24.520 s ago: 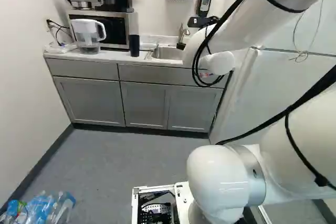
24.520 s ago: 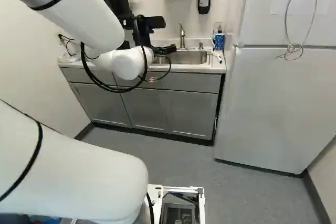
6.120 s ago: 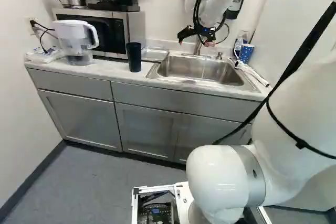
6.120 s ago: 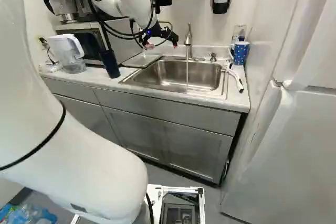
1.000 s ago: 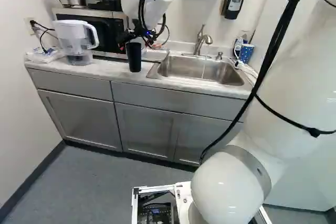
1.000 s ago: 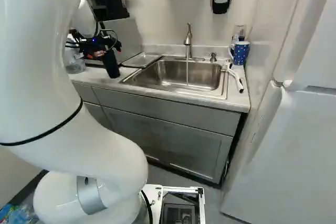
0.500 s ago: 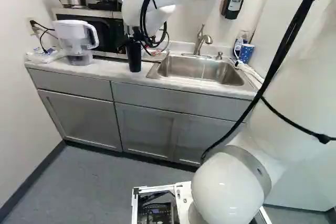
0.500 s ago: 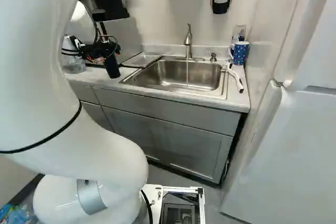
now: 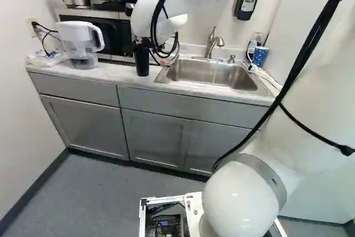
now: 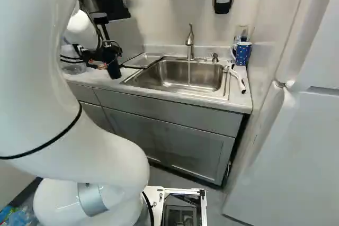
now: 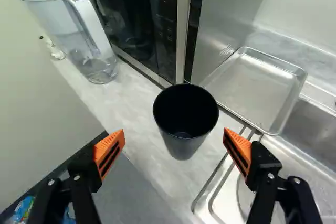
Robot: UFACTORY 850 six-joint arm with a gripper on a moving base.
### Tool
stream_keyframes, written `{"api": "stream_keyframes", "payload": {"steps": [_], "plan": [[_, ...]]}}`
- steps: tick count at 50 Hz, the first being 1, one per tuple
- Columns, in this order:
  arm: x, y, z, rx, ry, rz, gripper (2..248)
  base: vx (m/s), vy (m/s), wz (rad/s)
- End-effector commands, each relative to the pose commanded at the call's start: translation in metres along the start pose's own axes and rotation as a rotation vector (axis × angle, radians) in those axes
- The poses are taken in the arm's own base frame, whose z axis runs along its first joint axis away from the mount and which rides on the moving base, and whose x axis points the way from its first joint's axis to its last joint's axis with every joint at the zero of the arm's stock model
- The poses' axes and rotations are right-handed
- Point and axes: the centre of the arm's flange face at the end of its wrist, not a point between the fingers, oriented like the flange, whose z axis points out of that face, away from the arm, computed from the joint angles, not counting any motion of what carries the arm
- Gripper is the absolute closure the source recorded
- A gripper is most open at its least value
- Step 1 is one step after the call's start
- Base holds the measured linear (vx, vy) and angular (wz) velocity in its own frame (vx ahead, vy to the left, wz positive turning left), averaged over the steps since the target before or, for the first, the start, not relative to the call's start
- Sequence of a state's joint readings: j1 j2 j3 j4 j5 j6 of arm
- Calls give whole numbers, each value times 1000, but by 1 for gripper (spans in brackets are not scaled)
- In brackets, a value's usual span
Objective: Rinse the cup and place it in the tray
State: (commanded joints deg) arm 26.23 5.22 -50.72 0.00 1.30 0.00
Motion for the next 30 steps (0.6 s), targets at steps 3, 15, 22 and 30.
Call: {"api": "stream_keyframes", "payload": {"steps": [3, 15, 22, 30], "plan": [[-3, 1, 0, -1, 8, 1, 3, 0, 0, 0], [-13, 2, 2, -4, 40, 3, 3, 0, 0, 0], [-19, 3, 2, -6, 59, 3, 3, 0, 0, 0], [-25, 3, 3, -5, 81, 3, 3, 0, 0, 0]]}}
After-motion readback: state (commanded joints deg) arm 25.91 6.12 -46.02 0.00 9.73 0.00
